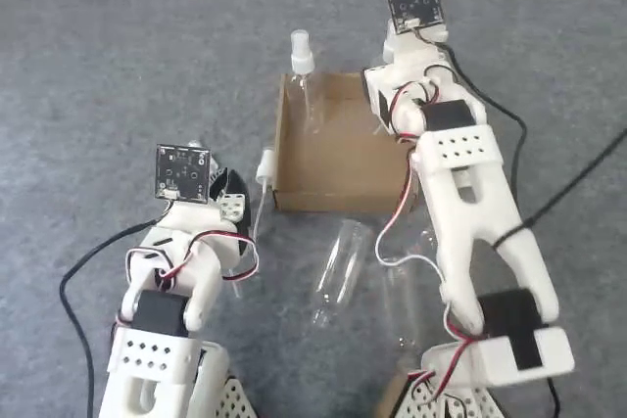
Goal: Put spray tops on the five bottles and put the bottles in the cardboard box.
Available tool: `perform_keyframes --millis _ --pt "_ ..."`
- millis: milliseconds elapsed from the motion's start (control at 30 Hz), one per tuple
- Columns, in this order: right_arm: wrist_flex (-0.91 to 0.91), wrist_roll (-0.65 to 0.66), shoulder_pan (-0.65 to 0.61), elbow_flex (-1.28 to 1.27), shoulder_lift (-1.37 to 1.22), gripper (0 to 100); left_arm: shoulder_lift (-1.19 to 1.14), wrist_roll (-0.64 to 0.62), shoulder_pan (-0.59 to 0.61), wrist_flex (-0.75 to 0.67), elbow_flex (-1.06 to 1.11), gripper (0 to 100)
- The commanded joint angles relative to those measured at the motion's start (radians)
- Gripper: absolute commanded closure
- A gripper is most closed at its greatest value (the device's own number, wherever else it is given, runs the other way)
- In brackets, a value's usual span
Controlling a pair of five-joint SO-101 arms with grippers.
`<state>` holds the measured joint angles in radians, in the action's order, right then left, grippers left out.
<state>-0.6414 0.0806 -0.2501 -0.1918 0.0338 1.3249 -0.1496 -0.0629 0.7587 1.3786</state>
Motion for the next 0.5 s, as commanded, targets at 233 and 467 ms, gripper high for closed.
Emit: perform_keyframes --millis 233,467 --pt "0.254 0.015 0.008 0.057 -0.171 99.2 0.025 -0.009 0.005 -0.026 -0.008 99" --pt "0.321 0.015 0.01 0.058 -0.236 99.1 0.025 -0.009 0.003 -0.026 -0.008 99"
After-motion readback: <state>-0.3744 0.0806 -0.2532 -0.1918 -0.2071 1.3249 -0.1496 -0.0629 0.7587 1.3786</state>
